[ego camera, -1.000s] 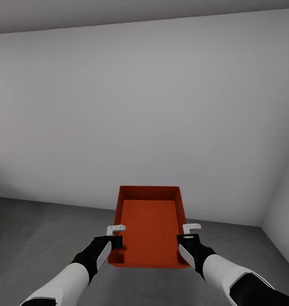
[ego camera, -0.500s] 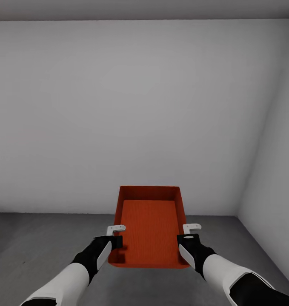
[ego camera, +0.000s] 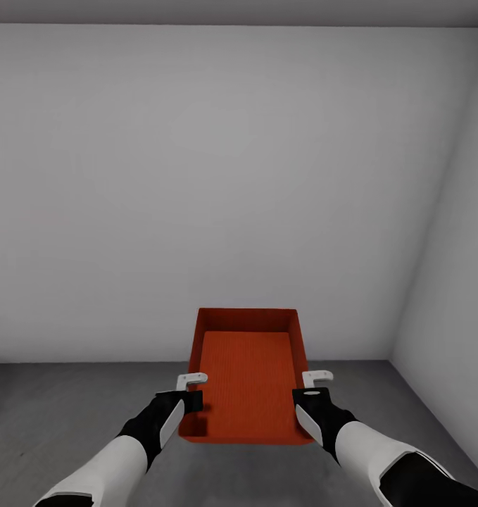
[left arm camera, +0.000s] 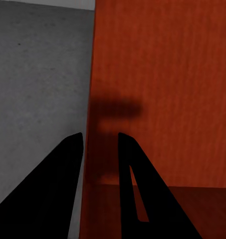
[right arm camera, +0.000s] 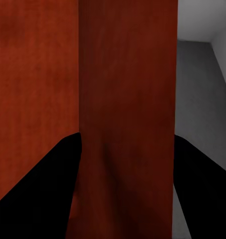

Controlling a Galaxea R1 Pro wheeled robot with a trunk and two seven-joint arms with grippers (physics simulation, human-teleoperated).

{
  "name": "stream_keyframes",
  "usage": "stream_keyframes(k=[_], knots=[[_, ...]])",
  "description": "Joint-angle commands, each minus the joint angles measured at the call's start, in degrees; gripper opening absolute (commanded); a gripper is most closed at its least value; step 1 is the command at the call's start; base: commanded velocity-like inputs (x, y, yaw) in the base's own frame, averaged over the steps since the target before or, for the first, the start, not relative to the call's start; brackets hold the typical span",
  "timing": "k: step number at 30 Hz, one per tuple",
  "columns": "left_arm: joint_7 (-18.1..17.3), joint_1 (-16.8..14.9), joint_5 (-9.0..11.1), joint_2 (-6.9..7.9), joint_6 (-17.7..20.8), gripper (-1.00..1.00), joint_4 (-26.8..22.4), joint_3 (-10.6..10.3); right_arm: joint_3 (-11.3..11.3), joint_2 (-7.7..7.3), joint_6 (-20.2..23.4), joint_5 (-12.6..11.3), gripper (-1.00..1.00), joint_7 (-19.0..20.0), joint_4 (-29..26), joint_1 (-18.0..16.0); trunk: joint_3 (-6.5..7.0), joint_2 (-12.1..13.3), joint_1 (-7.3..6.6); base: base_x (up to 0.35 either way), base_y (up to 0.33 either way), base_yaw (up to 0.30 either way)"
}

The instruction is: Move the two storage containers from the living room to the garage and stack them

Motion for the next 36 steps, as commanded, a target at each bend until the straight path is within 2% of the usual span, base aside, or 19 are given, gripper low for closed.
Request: stream_keyframes(k=[1,36], knots=[[1.5,0.0,-1.5,-0.07,0.4,-1.00,-0.3,-0.5,-0.1,0.41,0.4,-1.9,-1.00,-0.3,0.0,0.0,-0.02,0.0,0.05,0.275,0.041,0.000],[1.6,0.0,-1.5,-0.24,0.5,-1.00,-0.9,-0.5,-0.1,0.34,0.4,-1.9,-1.00,-0.3,0.0,0.0,-0.20,-0.4,0.27,0.015,0.001,0.000]])
